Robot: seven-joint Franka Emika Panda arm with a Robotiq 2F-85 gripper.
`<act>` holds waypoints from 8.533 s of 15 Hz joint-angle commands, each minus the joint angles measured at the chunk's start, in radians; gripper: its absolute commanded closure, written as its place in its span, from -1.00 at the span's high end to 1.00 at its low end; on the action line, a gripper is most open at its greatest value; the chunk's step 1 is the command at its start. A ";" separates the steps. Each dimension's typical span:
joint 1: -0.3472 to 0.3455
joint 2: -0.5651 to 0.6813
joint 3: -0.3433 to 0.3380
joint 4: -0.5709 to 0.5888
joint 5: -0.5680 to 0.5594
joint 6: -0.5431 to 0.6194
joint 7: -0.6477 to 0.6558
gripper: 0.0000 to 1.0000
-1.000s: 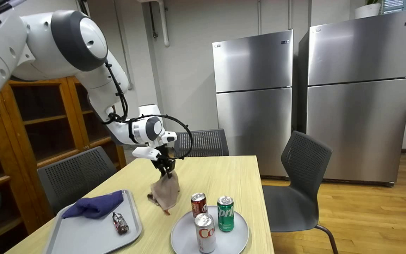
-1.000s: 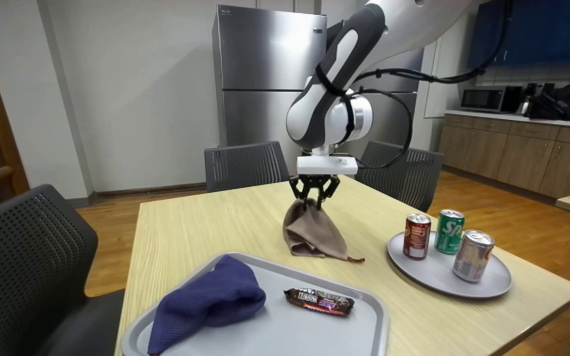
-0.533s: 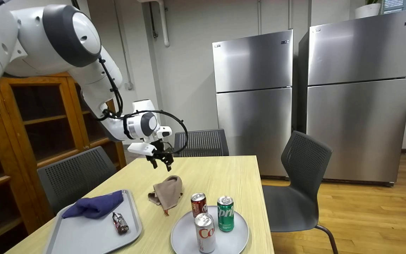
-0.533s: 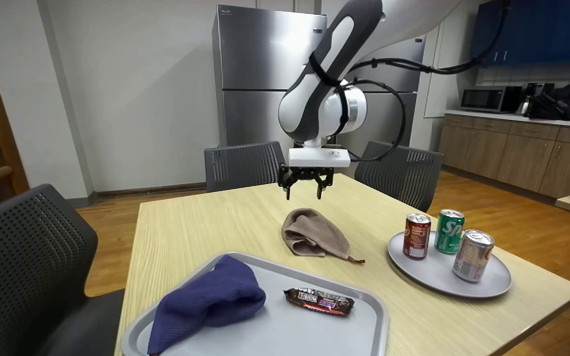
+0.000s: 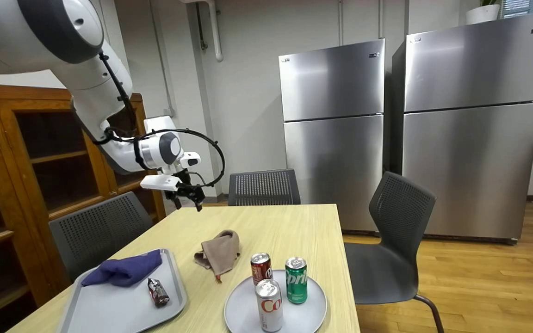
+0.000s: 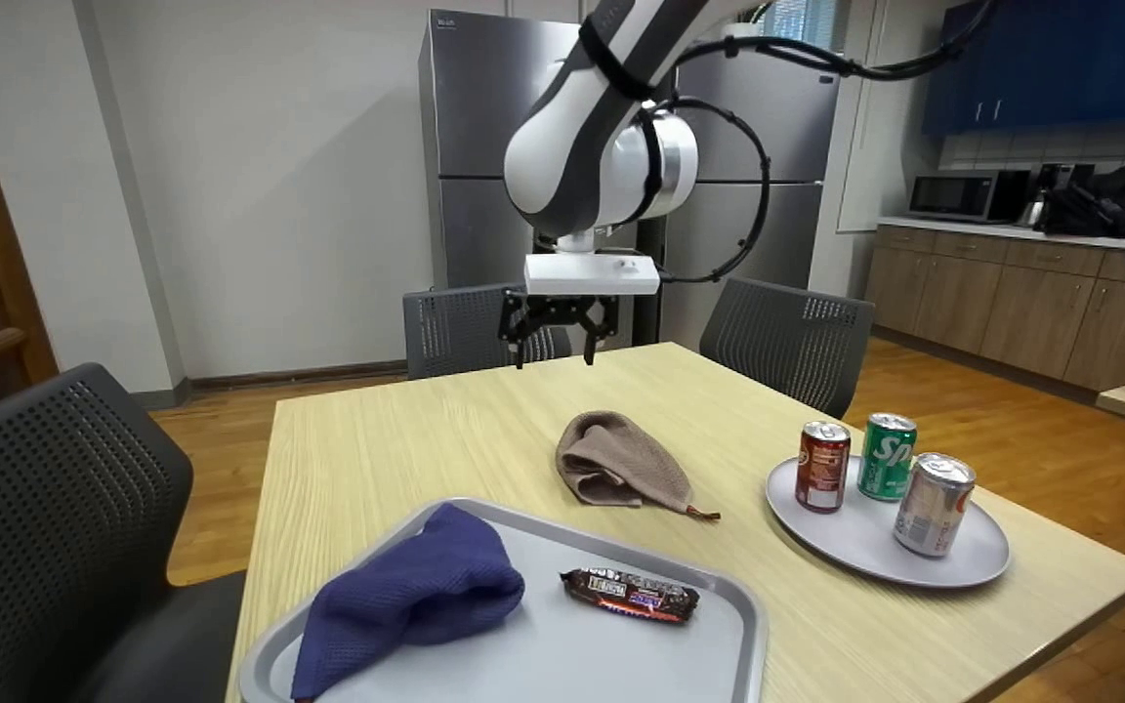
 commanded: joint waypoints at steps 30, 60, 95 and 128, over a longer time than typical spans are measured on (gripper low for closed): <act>0.114 0.040 0.221 -0.107 -0.038 -0.172 -0.018 1.00; 0.138 0.217 0.242 0.120 -0.040 -0.334 -0.089 1.00; 0.084 0.119 0.227 0.056 -0.020 -0.339 -0.085 -0.96; -0.251 -0.010 0.105 0.017 0.116 -0.181 -0.083 -0.96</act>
